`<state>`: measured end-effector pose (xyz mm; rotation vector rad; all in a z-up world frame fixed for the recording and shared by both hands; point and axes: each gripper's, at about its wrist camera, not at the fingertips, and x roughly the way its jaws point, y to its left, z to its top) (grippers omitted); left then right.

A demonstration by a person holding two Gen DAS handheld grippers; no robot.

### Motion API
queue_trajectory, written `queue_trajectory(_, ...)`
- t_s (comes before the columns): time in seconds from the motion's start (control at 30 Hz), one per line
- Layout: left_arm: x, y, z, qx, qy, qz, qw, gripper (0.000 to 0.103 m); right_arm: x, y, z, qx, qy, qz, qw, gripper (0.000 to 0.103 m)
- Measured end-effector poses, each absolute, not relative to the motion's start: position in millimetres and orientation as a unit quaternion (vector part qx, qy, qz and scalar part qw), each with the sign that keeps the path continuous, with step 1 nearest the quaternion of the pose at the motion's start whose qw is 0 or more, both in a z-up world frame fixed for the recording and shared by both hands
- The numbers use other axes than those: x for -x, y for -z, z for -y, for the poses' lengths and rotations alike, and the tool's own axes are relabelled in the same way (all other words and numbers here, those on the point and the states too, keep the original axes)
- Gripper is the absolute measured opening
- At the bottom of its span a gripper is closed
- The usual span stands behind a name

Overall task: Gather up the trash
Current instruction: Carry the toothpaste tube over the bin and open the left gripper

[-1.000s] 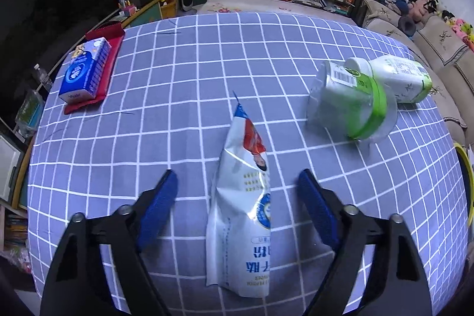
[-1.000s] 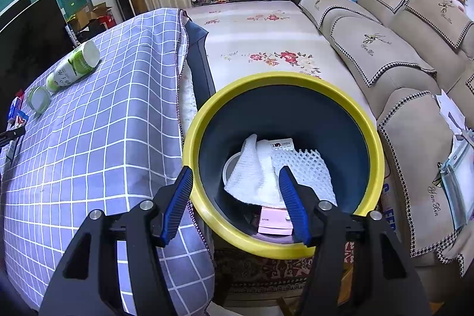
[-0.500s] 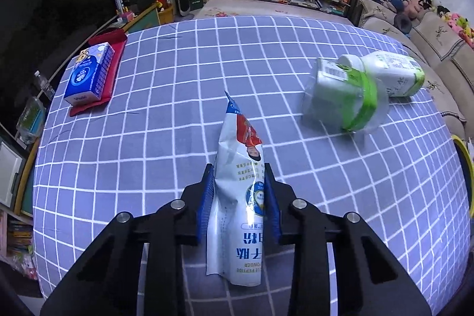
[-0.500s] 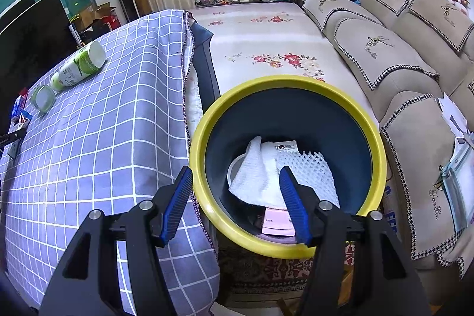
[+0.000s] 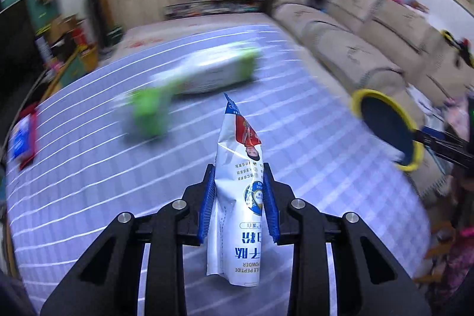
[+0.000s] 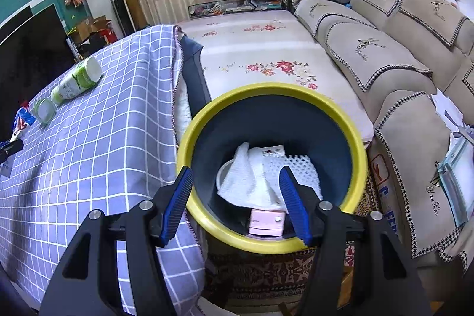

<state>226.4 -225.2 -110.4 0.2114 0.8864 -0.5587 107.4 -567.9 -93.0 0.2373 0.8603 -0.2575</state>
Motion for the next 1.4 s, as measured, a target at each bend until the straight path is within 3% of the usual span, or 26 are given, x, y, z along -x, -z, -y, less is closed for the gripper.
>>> queue_trajectory(0.3,-203.5,104.2,379.4,-0.146,0.399,-0.411,0.806,0.031,-60.2,77.7,608.2,-0.128,0.164,-0.390,0.897,0.058)
queue_trajectory(0.73,-206.7,163.1,547.6,-0.196,0.444,-0.459,0.744,0.033,-19.1,78.1,648.8,-0.154,0.202,-0.380,0.889,0.058)
queue_trajectory(0.8,-208.7,170.6,561.4,-0.202,0.440,-0.460,0.744,0.036,-17.2,78.1,651.6,-0.156,0.203,-0.380,0.889,0.058)
queue_trajectory(0.83,-209.9,174.1,565.9,-0.203,0.438,-0.461,0.744,0.048,-16.4,78.1,652.4,-0.157,0.203,-0.380,0.889,0.058)
queue_trajectory(0.87,-211.3,175.9,569.6,-0.200,0.435,-0.463,0.746,0.059,-16.1,77.9,652.8,-0.157,0.203,-0.380,0.889,0.058)
queue_trajectory(1.1,-207.2,159.2,543.0,-0.176,0.425,-0.447,0.767,0.071,-20.2,79.4,649.0,-0.158,0.191,-0.380,0.891,0.059)
queue_trajectory(1.4,-186.1,117.0,400.4,-0.116,0.386,-0.422,0.812,0.083,-58.8,79.2,613.4,-0.140,0.135,-0.387,0.901,0.060)
